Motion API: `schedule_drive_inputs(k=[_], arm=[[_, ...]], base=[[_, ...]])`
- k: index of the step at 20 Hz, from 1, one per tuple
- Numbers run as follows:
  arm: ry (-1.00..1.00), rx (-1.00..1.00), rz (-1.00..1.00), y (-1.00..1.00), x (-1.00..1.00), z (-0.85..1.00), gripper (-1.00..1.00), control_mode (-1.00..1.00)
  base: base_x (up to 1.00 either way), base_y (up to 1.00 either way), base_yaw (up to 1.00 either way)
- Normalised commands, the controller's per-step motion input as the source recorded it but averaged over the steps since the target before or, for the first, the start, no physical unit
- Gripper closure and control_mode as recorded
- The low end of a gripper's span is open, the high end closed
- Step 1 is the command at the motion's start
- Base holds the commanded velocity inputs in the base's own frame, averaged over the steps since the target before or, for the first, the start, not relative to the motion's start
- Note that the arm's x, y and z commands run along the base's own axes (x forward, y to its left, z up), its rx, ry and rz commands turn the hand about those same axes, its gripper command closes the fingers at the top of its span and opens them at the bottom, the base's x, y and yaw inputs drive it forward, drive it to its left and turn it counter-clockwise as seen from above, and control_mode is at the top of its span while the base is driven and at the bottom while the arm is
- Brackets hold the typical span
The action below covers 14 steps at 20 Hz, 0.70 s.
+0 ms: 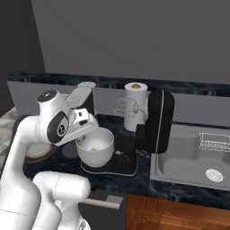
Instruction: Add butter and sugar cubes to the stand mixer bowl and then turn on the stand mixer to begin making frosting.
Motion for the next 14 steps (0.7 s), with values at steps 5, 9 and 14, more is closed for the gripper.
schedule_drive_inputs(k=[5, 9, 14], arm=[[0.0, 0.0, 0.0, 0.0, 0.2, -0.28, 1.0, -1.0], [0.0, 0.0, 0.0, 0.0, 0.07, -0.31, 1.0, -1.0], [0.0, 0.0, 0.0, 0.0, 0.07, -0.28, 1.0, -1.0]], base=[[0.0, 0.0, 0.0], [0.0, 0.0, 0.0], [0.0, 0.0, 0.0]])
